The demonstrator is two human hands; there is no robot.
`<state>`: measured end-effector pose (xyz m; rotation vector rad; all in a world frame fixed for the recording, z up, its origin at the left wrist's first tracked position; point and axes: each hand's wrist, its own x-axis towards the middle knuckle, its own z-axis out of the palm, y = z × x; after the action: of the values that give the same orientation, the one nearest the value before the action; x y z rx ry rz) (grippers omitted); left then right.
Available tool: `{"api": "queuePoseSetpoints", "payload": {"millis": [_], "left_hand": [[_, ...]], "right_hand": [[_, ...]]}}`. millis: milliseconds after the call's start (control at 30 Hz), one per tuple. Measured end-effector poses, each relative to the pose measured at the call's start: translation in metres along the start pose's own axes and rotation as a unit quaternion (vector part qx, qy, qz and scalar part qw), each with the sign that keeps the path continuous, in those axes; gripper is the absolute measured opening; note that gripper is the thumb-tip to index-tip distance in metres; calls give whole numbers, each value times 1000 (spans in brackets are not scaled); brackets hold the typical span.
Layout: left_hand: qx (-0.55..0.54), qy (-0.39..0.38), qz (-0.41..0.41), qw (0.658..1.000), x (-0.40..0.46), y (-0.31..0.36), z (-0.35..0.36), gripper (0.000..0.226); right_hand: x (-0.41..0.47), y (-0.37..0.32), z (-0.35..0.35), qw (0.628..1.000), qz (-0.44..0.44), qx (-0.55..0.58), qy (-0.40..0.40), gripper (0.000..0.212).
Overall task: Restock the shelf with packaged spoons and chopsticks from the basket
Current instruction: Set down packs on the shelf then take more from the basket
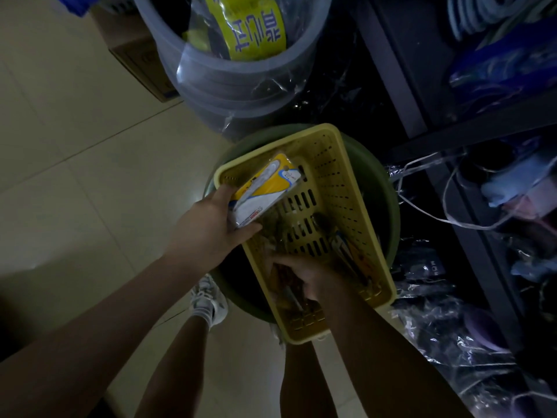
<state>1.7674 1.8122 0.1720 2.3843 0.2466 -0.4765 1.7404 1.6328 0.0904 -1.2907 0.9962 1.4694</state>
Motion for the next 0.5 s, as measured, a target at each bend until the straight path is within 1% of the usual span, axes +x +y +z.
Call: {"api": "queuePoseSetpoints", "payload": {"millis": [67, 100, 167, 200, 233, 267, 333, 367, 433, 467, 500], "left_hand": [[-16, -6, -18, 1000, -2, 3, -2, 58], [-23, -9, -34, 999, -3, 6, -4, 55], [-42, -19, -83, 995, -7, 15, -8, 48], [-62, -21, -109, 992, -9, 20, -10, 45], [-92, -22, -133, 987, -11, 24, -10, 40], [-134, -22, -157, 978, -13, 28, -11, 35], [-257, -44, -193, 946, -16, 38, -10, 32], [-314, -66, -207, 924, -19, 43, -8, 31], [-392, -112, -232, 883, -25, 55, -8, 25], [-411, -125, -241, 870, -27, 59, -8, 24], [-416, -133, -245, 865, -29, 62, -8, 23]], "right_hand": [[-9, -3, 1, 999, -27, 34, -5, 15], [-16, -4, 1, 997, -64, 41, -2, 10], [-32, -4, -1, 987, -150, 50, -1, 13], [-41, -2, -2, 978, -193, 73, -18, 15], [-52, 0, -2, 968, -224, 104, -34, 22], [-65, -1, -1, 958, -248, 136, -50, 27], [-87, -2, 2, 943, -291, 159, -42, 28], [-95, -2, 4, 938, -315, 143, -36, 29], [-106, -3, 9, 935, -342, 91, -2, 31], [-113, -6, 11, 935, -351, 54, 20, 32], [-115, -7, 10, 932, -358, 23, 44, 29]]}}
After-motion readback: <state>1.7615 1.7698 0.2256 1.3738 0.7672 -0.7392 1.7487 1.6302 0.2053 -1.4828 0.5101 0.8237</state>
